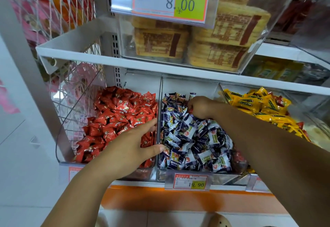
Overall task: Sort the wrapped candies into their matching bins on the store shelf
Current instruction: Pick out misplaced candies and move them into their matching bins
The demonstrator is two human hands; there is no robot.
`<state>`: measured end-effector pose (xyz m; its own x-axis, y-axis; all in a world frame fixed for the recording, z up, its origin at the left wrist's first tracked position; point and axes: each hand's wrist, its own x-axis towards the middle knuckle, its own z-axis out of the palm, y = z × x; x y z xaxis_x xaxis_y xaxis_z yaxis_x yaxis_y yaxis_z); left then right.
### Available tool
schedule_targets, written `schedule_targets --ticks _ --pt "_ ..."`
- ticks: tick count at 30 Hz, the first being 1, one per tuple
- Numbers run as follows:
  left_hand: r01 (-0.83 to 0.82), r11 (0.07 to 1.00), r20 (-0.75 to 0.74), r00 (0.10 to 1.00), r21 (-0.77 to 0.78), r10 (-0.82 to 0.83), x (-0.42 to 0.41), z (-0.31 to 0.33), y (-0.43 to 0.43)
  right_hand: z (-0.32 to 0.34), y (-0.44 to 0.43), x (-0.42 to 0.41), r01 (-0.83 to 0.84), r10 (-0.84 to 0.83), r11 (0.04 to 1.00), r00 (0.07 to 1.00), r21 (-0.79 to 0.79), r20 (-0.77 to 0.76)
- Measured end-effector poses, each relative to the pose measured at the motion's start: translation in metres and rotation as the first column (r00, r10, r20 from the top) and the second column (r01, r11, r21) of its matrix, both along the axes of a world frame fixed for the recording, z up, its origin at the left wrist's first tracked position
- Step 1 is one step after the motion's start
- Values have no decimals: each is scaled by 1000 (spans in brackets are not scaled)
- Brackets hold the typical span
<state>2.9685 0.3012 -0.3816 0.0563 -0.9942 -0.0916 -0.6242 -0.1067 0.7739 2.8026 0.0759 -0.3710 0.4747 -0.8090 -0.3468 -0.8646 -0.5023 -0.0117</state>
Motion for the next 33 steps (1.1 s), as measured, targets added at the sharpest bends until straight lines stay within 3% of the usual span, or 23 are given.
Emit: schedule_targets --ticks 4,8,11,14,16,19,22,24,26,33 --pt "11 1000 3 1000 -1 -11 -1 1 1 10 10 -18 105 -99 994 961 -9 259" --pt "-9 1000 12 1000 -25 9 -2 -1 0 37 28 -30 211 -214 975 787 73 578" --pt "4 1000 21 1000 -26 -3 -4 -1 2 53 45 -9 132 -185 983 709 129 681" --pt "6 1000 6 1000 -20 -6 -4 0 3 57 53 27 -19 -205 957 657 288 725" --pt "6 1000 -6 1000 -10 -6 -4 1 3 61 54 39 -84 -159 948 707 306 689" --pt "12 1000 -22 1000 -11 -12 -3 1 2 73 46 23 -43 -113 965 820 258 561" --pt "12 1000 -19 1000 -22 -12 -1 -1 0 74 33 -10 31 -40 998 985 57 166" --pt "20 999 -36 999 -27 -21 0 -3 -2 66 27 -24 21 -18 999 996 27 -93" --pt "18 1000 -57 998 -23 -19 1 -5 -3 58 23 -29 24 -8 997 975 70 -222" --pt "13 1000 -88 996 6 -12 0 -1 -3 30 14 -22 12 14 996 961 91 -278"
